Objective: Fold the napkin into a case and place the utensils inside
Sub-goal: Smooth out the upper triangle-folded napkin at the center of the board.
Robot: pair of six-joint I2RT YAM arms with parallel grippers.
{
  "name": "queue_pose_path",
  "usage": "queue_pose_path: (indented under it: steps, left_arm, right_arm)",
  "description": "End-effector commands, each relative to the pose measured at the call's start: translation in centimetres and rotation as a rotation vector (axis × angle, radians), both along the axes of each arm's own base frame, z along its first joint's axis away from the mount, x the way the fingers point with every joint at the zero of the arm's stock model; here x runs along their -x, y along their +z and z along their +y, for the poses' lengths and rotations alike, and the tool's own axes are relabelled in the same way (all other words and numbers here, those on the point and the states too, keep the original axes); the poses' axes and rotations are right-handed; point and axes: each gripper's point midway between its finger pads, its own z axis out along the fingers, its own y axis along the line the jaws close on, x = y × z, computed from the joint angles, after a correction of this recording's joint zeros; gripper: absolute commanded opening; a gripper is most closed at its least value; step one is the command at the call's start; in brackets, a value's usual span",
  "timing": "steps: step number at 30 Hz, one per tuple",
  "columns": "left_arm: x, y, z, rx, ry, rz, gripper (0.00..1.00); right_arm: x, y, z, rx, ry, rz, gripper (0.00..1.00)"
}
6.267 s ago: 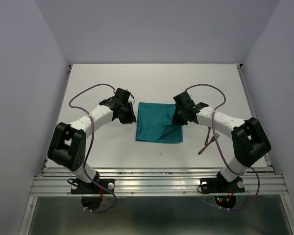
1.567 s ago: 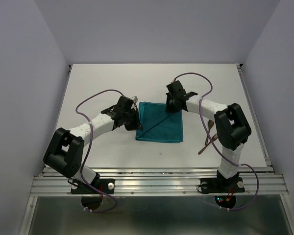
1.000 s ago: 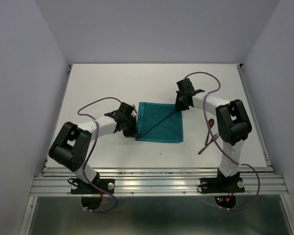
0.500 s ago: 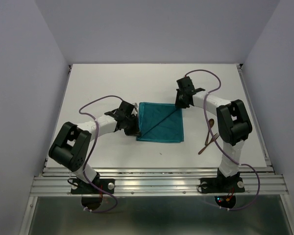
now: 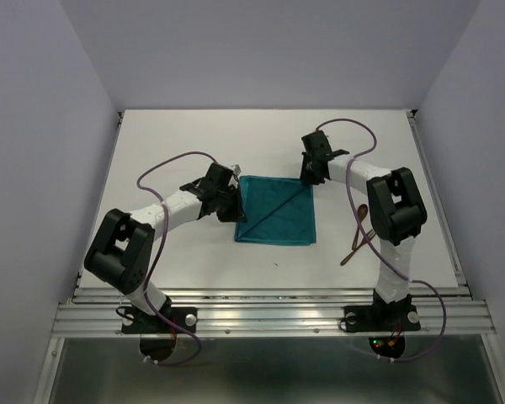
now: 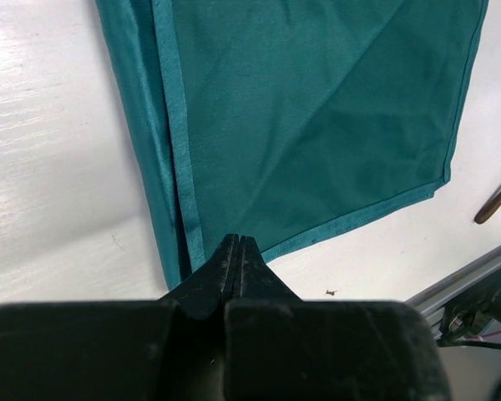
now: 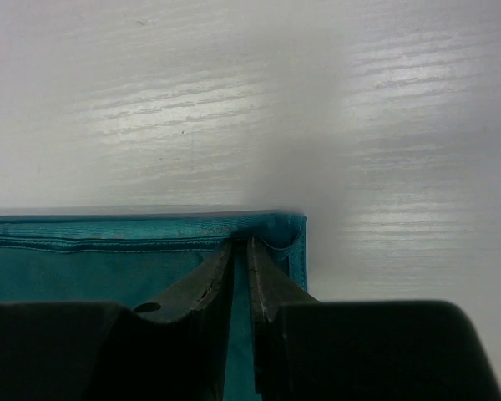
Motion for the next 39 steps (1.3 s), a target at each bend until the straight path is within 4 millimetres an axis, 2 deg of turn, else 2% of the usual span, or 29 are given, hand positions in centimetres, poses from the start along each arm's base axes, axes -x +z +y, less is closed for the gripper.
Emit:
queue_pose_path:
  steps: [1,5,9,12,15,17,19,23,26,28,32,34,39]
  left_arm:
    - [-0.5,1.2,-0.7,0.005,-0.035,-0.029,0.0]
    - [-0.6,0.8,-1.0,-0.001,-0.045,-0.018,0.0]
    - [-0.6,-0.1,-1.4,-0.013,-0.052,0.0,0.0]
    - [-0.5,-0.8,-1.4,-0.024,-0.052,0.016,0.0]
    - [-0.4,-1.3,-1.3,-0.03,-0.051,0.021,0.0]
    - [-0.4,-1.7,-1.3,-0.035,-0.051,0.03,0.0]
    - [-0.3,-2.0,-1.3,-0.037,-0.051,0.038,0.0]
    - [-0.4,-1.9,-1.5,-0.032,-0.058,0.037,0.0]
    - [-0.7,-1.3,-1.8,-0.028,-0.068,0.026,0.0]
    - [-0.8,-0.6,-1.9,-0.024,-0.085,0.019,0.0]
    - [-2.4,2.1,-2.8,-0.006,-0.092,-0.046,0.0]
    - [-2.9,2.7,-3.2,0.007,-0.087,-0.056,0.0]
    - [-4.7,2.6,-5.2,0.068,-0.053,-0.048,0.0]
  right_arm:
    - [-1.8,2.1,-0.3,0.011,-0.006,-0.069,0.18]
    - [-2.1,4.0,0.1,-0.015,0.006,-0.104,0.18]
    - [-2.0,7.3,1.2,-0.083,0.041,-0.153,0.18]
    - [-1.3,8.3,1.9,-0.134,0.066,-0.153,0.18]
    - [0.2,7.9,3.1,-0.162,0.093,-0.129,0.18]
    - [1.1,6.8,3.6,-0.171,0.099,-0.102,0.18]
    - [2.0,5.6,4.4,-0.187,0.116,-0.075,0.18]
    - [3.7,1.0,5.5,-0.195,0.13,0.016,0.18]
    - [3.7,0.2,5.1,-0.172,0.125,0.035,0.18]
    - [3.3,1.5,5.1,-0.151,0.125,-0.002,0.18]
    - [2.7,4.7,5.1,-0.15,0.132,-0.06,0.19]
    - [2.9,6.0,5.6,-0.162,0.146,-0.079,0.19]
    - [4.1,6.3,7.3,-0.19,0.176,-0.058,0.19]
